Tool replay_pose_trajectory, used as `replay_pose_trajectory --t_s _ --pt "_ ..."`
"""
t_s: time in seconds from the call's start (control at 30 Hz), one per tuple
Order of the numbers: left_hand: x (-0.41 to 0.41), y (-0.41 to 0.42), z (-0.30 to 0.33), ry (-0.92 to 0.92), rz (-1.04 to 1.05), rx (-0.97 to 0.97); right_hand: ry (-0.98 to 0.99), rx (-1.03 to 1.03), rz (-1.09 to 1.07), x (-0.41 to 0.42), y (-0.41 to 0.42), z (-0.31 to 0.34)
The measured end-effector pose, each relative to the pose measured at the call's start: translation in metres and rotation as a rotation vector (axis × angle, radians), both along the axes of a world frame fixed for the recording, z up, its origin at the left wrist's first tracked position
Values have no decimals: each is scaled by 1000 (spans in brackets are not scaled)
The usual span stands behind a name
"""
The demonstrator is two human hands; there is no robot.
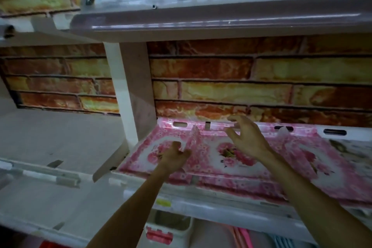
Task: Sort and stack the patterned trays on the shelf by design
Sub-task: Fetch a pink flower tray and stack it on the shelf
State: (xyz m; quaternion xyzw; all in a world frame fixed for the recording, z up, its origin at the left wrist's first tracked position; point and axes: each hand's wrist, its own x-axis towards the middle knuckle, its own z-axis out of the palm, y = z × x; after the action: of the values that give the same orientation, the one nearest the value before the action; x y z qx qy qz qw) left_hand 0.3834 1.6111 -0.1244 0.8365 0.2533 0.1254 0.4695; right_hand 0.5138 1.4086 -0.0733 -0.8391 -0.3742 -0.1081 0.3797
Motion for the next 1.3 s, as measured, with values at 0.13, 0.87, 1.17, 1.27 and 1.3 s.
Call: replay_pose_trajectory --t_s 0.13,0.87,1.17,1.27,1.3 --pt "25 5 -5 -10 -13 -92 18 14 -65 -2 -1 1" --pt "44 26 52 -405 -110 -515 -142 317 -404 -31 4 18" --pt "23 33 47 -660 -220 -582 458 829 -422 -33 27 26" --pt "19 33 42 -657 -259 -615 655 1022 -216 -29 39 28" --pt "17 32 41 -649 -275 -597 669 1063 -214 -24 44 27"
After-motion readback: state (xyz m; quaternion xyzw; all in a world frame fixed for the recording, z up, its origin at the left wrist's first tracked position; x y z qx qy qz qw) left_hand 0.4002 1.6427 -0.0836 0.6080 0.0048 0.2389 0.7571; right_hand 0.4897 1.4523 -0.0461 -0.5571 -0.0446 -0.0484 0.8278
